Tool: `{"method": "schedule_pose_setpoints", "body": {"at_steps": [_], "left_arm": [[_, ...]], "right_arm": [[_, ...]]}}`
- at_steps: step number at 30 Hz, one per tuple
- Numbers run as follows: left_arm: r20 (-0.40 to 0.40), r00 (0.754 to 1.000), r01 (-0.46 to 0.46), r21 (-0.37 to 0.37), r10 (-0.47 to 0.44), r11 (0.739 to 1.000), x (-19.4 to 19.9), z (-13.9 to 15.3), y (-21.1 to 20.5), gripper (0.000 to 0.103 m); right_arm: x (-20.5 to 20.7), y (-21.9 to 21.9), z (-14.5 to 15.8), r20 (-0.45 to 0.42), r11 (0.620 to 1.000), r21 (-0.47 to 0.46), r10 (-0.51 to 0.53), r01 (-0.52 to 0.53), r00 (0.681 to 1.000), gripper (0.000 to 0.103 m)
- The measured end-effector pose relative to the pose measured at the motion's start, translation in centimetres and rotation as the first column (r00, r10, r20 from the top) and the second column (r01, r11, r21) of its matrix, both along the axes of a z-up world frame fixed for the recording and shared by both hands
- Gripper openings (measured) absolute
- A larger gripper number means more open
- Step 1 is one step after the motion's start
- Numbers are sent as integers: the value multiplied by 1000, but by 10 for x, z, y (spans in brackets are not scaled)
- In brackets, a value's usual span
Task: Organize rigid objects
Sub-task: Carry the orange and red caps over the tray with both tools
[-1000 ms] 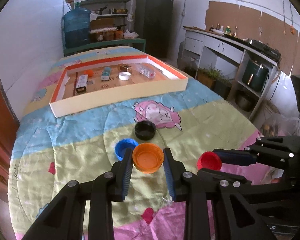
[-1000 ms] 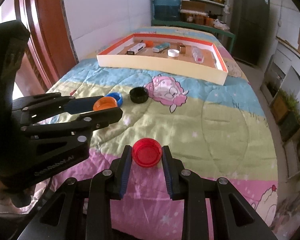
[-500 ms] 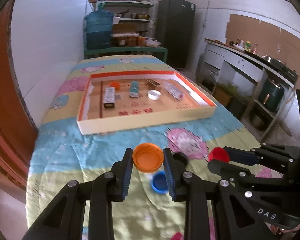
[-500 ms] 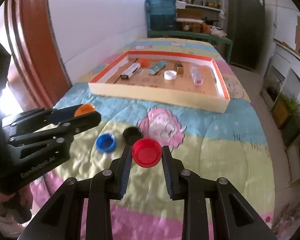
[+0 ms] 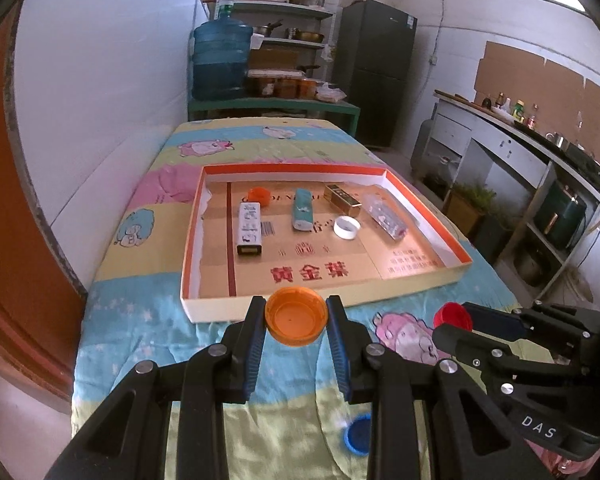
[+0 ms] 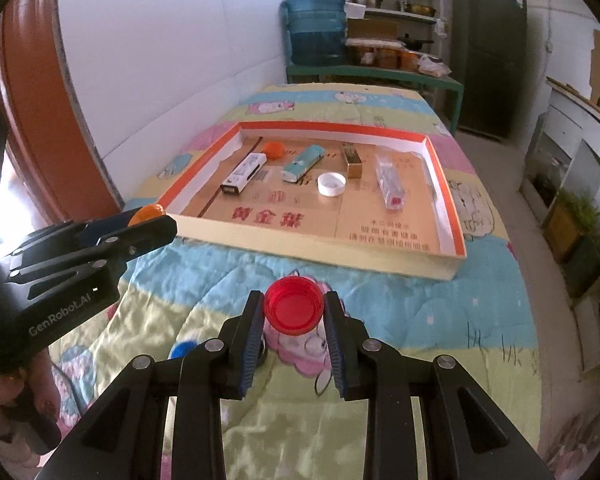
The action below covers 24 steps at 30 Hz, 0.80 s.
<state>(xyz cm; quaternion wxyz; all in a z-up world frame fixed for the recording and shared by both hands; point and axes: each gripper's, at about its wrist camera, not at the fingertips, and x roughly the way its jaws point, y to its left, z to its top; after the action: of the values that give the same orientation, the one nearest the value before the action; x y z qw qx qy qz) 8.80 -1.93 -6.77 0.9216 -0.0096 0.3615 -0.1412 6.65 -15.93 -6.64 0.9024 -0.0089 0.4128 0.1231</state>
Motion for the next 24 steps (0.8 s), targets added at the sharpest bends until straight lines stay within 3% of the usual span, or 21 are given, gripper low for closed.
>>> {"method": "schedule_pose_setpoints", "body": {"at_steps": [24], "left_arm": [[-56,998,28,-12,-28,1000,76,-2,-15,31]], "right_arm": [[79,-13,3,-33,1000,13,-16,16,999,30]]}}
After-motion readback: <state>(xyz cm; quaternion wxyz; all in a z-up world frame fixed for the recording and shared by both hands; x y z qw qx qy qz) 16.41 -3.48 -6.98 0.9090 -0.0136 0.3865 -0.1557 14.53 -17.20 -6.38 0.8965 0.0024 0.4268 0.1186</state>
